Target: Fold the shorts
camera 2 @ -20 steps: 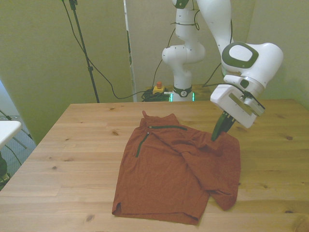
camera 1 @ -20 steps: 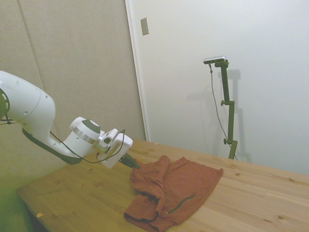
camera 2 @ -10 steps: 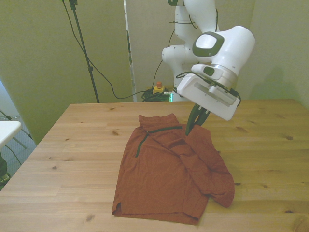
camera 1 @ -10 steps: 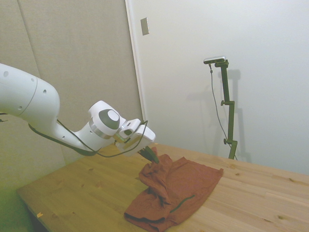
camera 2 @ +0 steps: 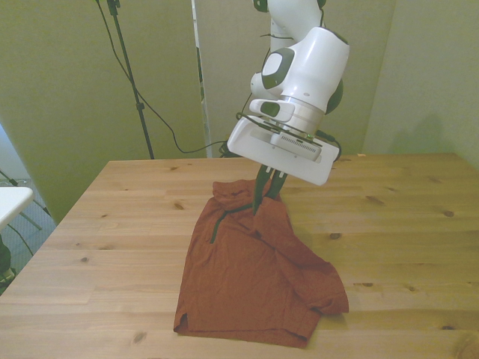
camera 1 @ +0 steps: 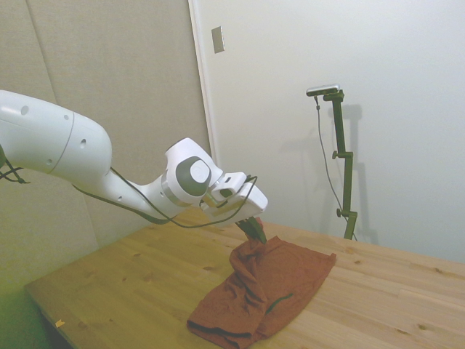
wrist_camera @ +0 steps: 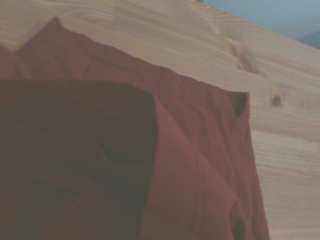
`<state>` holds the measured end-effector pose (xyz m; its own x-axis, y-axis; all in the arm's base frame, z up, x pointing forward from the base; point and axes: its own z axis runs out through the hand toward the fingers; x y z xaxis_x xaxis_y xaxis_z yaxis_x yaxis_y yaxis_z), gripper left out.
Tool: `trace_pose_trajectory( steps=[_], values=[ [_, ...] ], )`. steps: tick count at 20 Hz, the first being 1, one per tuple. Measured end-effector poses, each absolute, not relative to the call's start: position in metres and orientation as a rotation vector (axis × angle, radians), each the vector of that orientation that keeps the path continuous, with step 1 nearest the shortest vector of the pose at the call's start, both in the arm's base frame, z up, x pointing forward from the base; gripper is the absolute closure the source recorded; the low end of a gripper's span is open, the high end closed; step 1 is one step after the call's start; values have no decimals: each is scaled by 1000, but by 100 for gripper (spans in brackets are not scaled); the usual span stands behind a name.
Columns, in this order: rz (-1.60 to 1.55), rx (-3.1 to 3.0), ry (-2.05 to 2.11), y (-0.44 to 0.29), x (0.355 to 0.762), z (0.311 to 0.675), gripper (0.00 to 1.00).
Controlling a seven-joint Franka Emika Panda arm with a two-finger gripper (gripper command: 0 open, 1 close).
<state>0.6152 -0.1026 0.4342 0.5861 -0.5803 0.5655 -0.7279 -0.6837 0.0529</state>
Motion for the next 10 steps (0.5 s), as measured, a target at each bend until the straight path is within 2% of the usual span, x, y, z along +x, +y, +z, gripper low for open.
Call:
trace_pose_trajectory(
  steps=[10],
  values=[
    [731,2584,-1231,-175,640,425,100]
  ],
)
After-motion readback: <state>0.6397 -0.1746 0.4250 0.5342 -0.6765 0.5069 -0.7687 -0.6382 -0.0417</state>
